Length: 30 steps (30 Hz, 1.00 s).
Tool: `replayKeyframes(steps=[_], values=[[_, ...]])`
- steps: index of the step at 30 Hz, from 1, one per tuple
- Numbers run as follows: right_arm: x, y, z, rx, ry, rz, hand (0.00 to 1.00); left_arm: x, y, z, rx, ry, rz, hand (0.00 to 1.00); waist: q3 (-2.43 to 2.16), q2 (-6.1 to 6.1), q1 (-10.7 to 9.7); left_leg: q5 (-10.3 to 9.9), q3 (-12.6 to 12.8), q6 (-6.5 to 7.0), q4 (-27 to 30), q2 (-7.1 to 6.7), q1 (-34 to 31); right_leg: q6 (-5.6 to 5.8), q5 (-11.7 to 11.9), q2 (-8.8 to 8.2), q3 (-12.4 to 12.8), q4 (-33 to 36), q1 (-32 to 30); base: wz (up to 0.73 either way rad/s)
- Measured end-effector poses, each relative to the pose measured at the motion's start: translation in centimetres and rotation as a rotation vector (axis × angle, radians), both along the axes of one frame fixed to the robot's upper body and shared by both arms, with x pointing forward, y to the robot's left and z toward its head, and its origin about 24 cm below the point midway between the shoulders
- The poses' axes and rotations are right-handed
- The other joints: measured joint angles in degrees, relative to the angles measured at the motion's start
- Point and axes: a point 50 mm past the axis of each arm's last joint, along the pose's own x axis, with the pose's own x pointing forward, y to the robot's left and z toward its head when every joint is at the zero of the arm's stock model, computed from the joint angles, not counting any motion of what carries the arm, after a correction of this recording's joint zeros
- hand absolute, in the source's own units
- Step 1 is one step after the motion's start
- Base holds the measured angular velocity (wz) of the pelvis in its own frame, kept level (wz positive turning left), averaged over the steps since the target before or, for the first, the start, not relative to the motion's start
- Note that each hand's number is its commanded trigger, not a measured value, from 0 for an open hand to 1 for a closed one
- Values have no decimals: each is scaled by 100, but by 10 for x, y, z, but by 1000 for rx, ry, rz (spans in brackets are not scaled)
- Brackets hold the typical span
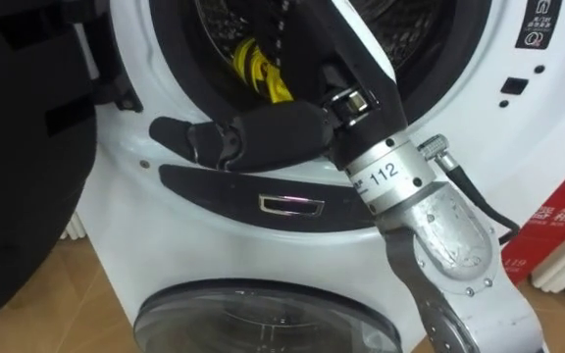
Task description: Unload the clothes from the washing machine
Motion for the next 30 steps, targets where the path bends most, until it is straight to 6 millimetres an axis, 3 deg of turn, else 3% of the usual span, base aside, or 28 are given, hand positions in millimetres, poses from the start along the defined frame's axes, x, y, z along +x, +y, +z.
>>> replayKeyframes(steps=[9,17,22,27,30], values=[[4,-15,2,-99,-43,-134,0,-2,-3,-1,-6,4,4,0,-2,18,11,-7,-2,6,14,-8,21,5,-3,-13,25,-10,63,0],[16,-50,4,-135,-34,-336,0,-5,-1,-1,18,20,25,0,-54,-60,48,-8,-10,7,50,-66,7,23,-42,-23,12,-32,58,2],[26,-62,-2,-184,-10,-427,0,-5,1,0,24,28,44,0,-42,-78,49,-7,-110,7,42,-73,61,24,-43,-29,-41,-20,129,7],[40,-68,-6,-199,45,-465,0,0,4,1,32,17,46,0,16,-241,68,-6,-238,10,44,-102,131,53,-131,-75,-146,-5,237,12],[52,-67,-5,-224,59,-467,0,1,9,3,41,17,42,0,-9,-332,75,-7,-267,10,42,-104,121,51,-136,-71,-173,-20,233,6]])
